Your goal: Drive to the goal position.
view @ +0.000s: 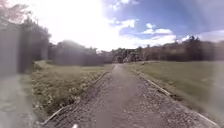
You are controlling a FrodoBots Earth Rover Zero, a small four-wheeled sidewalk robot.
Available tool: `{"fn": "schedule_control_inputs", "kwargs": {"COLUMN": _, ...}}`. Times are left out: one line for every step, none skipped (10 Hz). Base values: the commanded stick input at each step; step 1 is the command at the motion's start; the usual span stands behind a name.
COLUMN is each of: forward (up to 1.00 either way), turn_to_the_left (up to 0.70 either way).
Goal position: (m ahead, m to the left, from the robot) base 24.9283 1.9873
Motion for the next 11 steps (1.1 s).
{"fn": "schedule_control_inputs", "kwargs": {"forward": 0.7, "turn_to_the_left": 0.0}}
{"fn": "schedule_control_inputs", "kwargs": {"forward": 0.7, "turn_to_the_left": 0.0}}
{"fn": "schedule_control_inputs", "kwargs": {"forward": 0.7, "turn_to_the_left": 0.0}}
{"fn": "schedule_control_inputs", "kwargs": {"forward": 0.7, "turn_to_the_left": 0.0}}
{"fn": "schedule_control_inputs", "kwargs": {"forward": 0.7, "turn_to_the_left": 0.0}}
{"fn": "schedule_control_inputs", "kwargs": {"forward": 0.7, "turn_to_the_left": -0.15}}
{"fn": "schedule_control_inputs", "kwargs": {"forward": 0.7, "turn_to_the_left": -0.26}}
{"fn": "schedule_control_inputs", "kwargs": {"forward": 0.7, "turn_to_the_left": -0.34}}
{"fn": "schedule_control_inputs", "kwargs": {"forward": 0.7, "turn_to_the_left": -0.27}}
{"fn": "schedule_control_inputs", "kwargs": {"forward": 0.7, "turn_to_the_left": 0.0}}
{"fn": "schedule_control_inputs", "kwargs": {"forward": 0.7, "turn_to_the_left": 0.0}}
